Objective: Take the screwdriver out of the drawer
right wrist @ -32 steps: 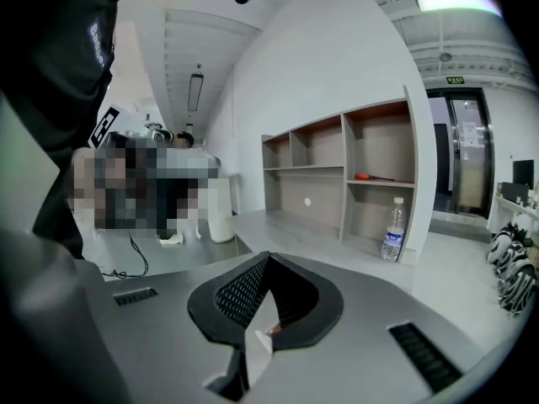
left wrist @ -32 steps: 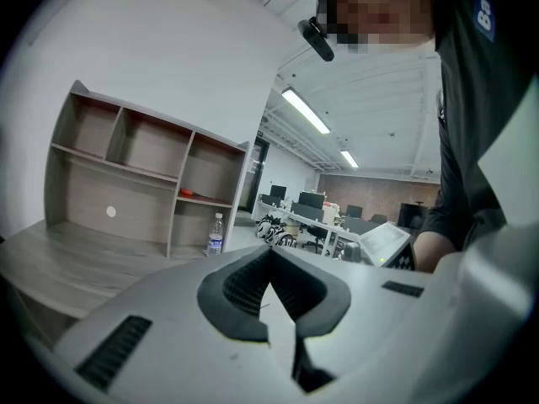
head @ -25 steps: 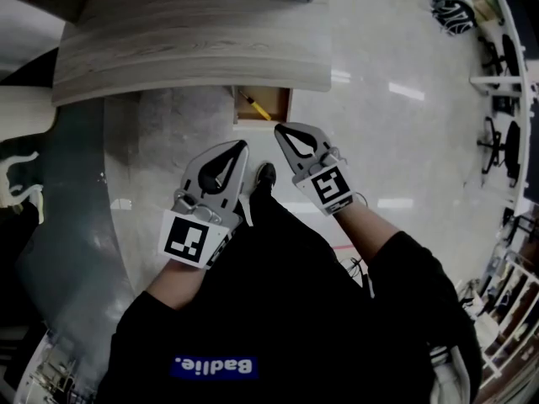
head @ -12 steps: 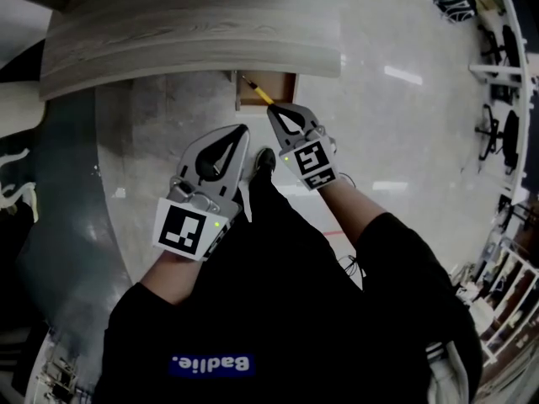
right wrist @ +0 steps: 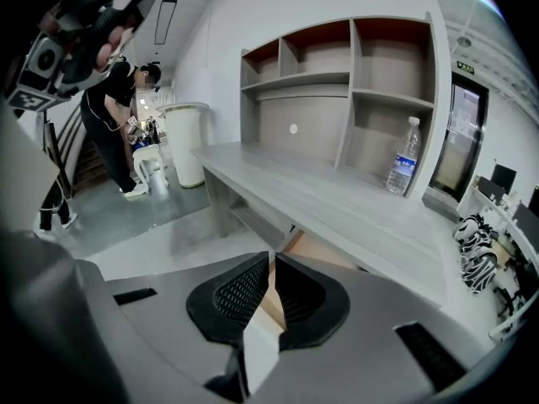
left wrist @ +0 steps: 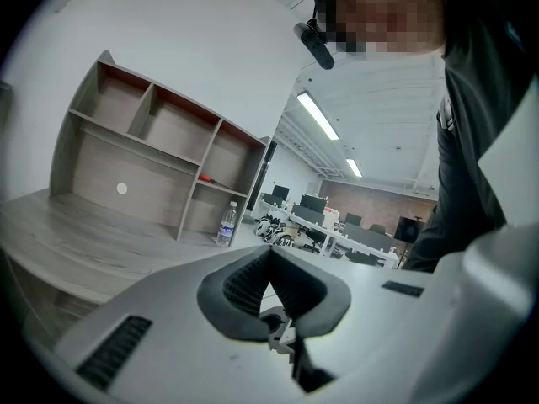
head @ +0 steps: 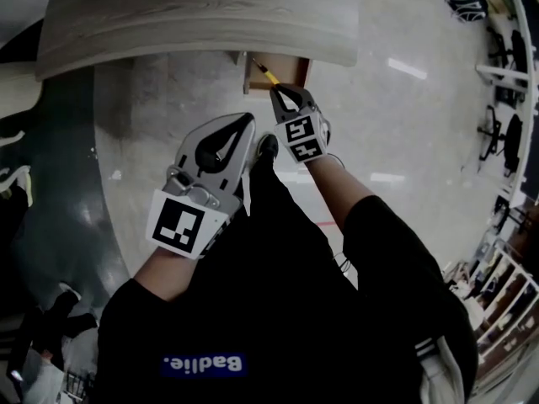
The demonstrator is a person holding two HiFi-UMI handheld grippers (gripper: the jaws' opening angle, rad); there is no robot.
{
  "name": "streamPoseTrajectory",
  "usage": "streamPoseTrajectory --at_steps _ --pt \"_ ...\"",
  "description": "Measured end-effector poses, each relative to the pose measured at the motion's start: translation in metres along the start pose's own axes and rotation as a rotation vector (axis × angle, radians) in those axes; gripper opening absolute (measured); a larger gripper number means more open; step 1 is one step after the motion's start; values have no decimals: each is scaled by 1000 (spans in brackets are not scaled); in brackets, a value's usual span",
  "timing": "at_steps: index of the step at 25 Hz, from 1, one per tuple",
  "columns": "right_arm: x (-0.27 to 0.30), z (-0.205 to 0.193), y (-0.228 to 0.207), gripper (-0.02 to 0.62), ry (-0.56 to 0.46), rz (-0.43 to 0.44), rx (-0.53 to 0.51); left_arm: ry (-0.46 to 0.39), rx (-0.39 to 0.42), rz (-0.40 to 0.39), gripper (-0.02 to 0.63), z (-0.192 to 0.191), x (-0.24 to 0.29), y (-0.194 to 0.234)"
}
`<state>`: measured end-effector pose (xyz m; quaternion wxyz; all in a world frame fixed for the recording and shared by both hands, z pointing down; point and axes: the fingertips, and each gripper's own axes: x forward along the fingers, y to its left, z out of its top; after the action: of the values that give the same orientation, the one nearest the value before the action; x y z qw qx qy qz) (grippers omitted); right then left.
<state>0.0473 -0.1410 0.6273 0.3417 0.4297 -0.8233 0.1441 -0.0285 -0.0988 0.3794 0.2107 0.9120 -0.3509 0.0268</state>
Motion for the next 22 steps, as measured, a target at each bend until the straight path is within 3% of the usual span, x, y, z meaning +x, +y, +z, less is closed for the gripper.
streamPoseTrajectory --at_steps 4,8,16,22 --pt "19 -17 -4 32 41 -21 22 9 -7 8 -2 -10 -6 8" --pt "33 -31 -7 110 85 -27 26 7 -14 15 -2 -11 -9 11" --pt "58 -59 -18 129 183 -47 14 20 -18 28 -2 -16 -10 16" --pt "84 -76 -23 135 262 -42 -55 23 -26 48 -2 -25 -11 27"
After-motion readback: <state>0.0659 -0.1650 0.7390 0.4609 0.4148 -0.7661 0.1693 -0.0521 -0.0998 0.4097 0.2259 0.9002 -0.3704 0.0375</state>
